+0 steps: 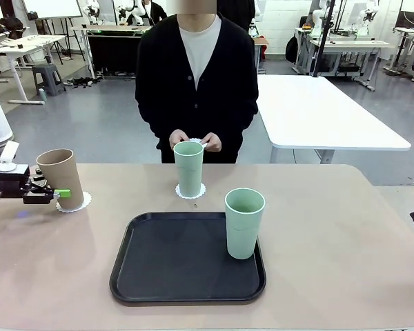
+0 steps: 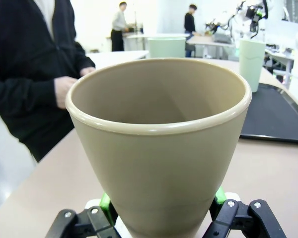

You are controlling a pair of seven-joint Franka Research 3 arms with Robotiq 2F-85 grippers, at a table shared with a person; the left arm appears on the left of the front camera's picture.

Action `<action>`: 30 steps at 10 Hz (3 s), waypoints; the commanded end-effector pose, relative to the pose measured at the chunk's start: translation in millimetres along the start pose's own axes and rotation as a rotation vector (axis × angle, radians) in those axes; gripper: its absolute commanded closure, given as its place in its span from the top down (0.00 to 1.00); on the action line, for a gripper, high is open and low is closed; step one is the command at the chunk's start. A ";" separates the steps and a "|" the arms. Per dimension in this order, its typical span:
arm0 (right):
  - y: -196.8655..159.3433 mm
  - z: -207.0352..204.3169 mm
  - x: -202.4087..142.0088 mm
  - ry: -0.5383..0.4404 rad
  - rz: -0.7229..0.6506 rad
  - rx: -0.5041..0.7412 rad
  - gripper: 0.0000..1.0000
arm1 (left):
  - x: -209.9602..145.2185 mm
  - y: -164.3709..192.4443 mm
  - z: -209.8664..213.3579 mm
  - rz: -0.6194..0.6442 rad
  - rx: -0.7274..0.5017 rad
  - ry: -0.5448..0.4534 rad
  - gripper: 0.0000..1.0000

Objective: Place coasters on the table and set cups on them.
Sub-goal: Take one Reusable plastic cup from the Flat Tray and place it on a coaster set by the human.

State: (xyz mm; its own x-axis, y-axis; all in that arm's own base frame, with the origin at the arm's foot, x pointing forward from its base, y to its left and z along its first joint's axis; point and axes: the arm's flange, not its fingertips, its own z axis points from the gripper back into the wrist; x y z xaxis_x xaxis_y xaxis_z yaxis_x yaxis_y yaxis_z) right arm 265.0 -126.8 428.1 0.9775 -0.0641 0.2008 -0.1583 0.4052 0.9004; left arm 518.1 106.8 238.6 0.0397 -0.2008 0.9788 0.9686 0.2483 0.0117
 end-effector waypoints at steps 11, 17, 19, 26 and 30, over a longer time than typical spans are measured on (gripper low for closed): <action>0.4 -0.3 0.5 -0.007 0.009 0.013 1.00 | -7.7 3.0 0.5 -0.067 -0.027 0.052 1.00; 0.4 -0.3 0.5 -0.007 0.009 0.013 1.00 | -5.1 13.5 11.6 -0.077 -0.011 0.081 1.00; 0.4 -0.3 0.5 -0.007 0.009 0.013 1.00 | -5.0 17.4 19.1 -0.081 -0.013 0.110 1.00; 0.4 -0.3 0.5 -0.007 0.009 0.013 1.00 | -10.9 18.1 37.3 -0.088 -0.053 0.253 1.00; 0.4 -0.3 0.5 -0.007 0.009 0.013 1.00 | 23.6 13.3 91.2 -0.137 0.040 0.401 1.00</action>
State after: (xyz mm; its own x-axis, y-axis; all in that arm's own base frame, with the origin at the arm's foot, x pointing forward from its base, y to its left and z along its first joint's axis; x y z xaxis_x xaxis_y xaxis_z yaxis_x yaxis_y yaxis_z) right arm 265.0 -126.8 428.1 0.9776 -0.0641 0.2007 -0.1583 0.4052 0.9004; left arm 521.9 185.2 261.4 -0.0014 -0.5369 0.8437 0.9670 0.2141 0.1378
